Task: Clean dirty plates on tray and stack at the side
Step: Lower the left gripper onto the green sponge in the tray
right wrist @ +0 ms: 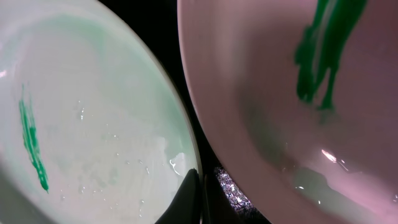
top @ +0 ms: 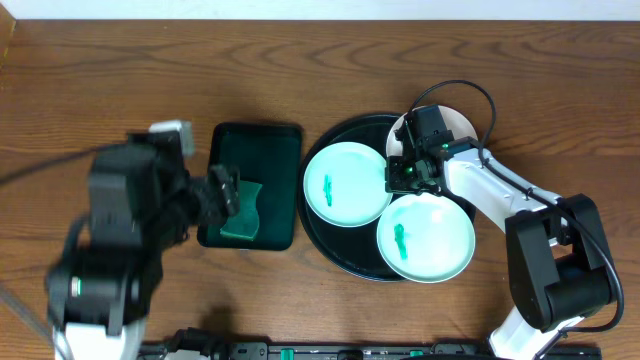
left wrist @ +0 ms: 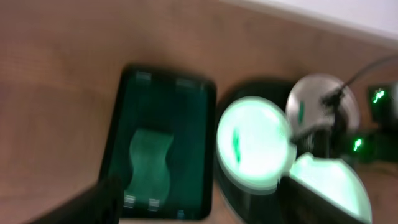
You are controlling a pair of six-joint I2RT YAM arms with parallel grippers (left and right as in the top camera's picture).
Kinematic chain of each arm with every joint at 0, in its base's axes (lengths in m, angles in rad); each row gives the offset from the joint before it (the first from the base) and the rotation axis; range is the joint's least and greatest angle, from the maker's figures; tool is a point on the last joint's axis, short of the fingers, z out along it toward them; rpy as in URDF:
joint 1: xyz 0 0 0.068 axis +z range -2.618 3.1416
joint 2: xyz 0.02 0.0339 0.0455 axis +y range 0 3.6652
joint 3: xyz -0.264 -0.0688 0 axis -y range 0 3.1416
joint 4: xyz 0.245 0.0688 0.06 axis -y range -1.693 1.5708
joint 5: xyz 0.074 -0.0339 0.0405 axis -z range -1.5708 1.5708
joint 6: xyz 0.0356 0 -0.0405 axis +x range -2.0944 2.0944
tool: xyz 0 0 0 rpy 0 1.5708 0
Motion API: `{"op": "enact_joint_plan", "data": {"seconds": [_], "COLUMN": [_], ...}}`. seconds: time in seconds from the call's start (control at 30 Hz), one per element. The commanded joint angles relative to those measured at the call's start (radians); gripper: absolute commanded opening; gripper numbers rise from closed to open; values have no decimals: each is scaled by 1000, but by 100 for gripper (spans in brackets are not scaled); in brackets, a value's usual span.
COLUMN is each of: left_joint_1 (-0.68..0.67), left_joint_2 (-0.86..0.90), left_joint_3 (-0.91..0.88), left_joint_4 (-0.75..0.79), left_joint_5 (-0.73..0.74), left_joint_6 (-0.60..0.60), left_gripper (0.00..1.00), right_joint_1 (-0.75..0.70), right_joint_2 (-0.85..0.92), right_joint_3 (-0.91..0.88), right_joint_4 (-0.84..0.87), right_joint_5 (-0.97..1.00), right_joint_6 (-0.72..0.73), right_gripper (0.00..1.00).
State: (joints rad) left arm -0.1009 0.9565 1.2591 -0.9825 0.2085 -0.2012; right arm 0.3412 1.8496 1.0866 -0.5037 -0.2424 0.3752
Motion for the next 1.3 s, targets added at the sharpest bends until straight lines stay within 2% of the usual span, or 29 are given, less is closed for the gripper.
{"op": "enact_joint_plan", "data": {"seconds": [0.0,0.13,0.37,0.4,0.5,0.57,0.6,0.67,0.77,0.8,1.0,1.1,1.27], "left_joint_1": [-2,-2,-3,-3,-3,-3,-3,-3,-2,-3,-3,-2,-2], "left_joint_2": [163,296,422,437,484,517,534,567,615,629,723,769,830], "left_joint_3": [120,133,133,133,132,132,131,124,107,100,72,70,67], "left_joint_4": [-88,-66,-64,-64,-72,-77,-79,-80,-83,-83,-89,-107,-120], "left_joint_5": [12,13,12,12,12,12,12,12,11,11,8,3,-105], "left_joint_6": [78,77,77,77,69,69,69,66,66,66,58,55,-39], "left_gripper": [79,79,79,74,45,33,31,31,43,44,45,40,40], "right_joint_1": [9,9,10,9,9,9,9,9,9,10,9,9,9], "right_joint_2": [2,2,2,2,2,2,2,2,2,2,2,2,2], "right_joint_3": [-6,-6,-6,-6,-6,-6,-6,-6,-6,-6,-6,-6,-6], "right_joint_4": [-1,-1,-1,-1,-1,-1,-1,-1,-1,-1,-1,-1,-1], "right_joint_5": [6,6,6,6,6,6,6,6,6,6,6,6,6], "right_joint_6": [6,6,6,6,6,6,6,6,6,6,6,6,6], "right_gripper": [1,1,1,1,1,1,1,1,1,1,1,1,1]}}
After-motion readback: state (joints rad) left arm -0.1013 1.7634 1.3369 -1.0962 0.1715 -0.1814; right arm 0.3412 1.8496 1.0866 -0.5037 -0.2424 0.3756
